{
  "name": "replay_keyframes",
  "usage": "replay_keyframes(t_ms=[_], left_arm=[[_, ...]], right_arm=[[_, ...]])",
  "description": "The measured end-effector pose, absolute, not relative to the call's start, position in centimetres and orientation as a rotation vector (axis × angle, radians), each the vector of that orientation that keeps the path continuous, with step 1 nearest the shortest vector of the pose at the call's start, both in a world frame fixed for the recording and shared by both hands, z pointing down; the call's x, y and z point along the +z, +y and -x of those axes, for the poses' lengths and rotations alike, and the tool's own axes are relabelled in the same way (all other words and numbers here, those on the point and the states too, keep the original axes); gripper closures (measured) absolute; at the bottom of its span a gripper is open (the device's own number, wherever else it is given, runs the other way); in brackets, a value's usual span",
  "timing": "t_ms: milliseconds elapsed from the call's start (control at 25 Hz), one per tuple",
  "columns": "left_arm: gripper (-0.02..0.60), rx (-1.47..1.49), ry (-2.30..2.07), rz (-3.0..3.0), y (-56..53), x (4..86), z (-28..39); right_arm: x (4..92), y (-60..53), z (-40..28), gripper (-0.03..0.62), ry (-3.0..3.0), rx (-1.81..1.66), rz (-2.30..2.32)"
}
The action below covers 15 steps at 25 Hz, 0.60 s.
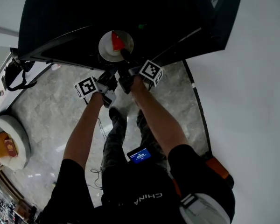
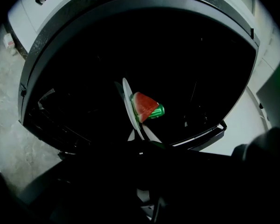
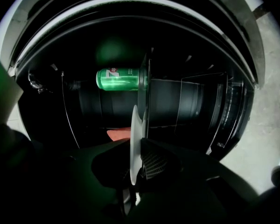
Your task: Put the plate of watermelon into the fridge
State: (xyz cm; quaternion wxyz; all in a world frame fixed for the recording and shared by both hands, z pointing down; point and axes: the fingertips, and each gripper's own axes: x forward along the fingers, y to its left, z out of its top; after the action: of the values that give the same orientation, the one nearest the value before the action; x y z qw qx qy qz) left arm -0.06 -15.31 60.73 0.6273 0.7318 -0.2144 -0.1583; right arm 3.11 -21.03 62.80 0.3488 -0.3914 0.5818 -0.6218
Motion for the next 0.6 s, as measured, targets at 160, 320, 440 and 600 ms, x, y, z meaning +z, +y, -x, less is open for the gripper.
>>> replay_keyframes(t_ms=[160,320,440,600], left_arm=[[0.529,-0.345,-0.482,-1.683,-15.8,61.3,-0.3],[0.529,-0.353,-0.492,-1.678,-16.5,61.5,-0.6],[0.529,-0.365,-0.502,-1.669,-17.2,61.4,-0.7],[0.529,-0.392,-0.501,-1.639,-17.3,61.1,-0.8]], right_arm=[[63.2,-21.5,-3.3,0.554,1.541,-1.629,1.026],[63.4,-21.5,-3.1,0.554,1.553,-1.656,1.028],[63.3,-21.7,-3.0,0.554,1.541,-1.669,1.002],[63.3,-21.8,-2.9,0.554,1.541,-1.684,0.99]])
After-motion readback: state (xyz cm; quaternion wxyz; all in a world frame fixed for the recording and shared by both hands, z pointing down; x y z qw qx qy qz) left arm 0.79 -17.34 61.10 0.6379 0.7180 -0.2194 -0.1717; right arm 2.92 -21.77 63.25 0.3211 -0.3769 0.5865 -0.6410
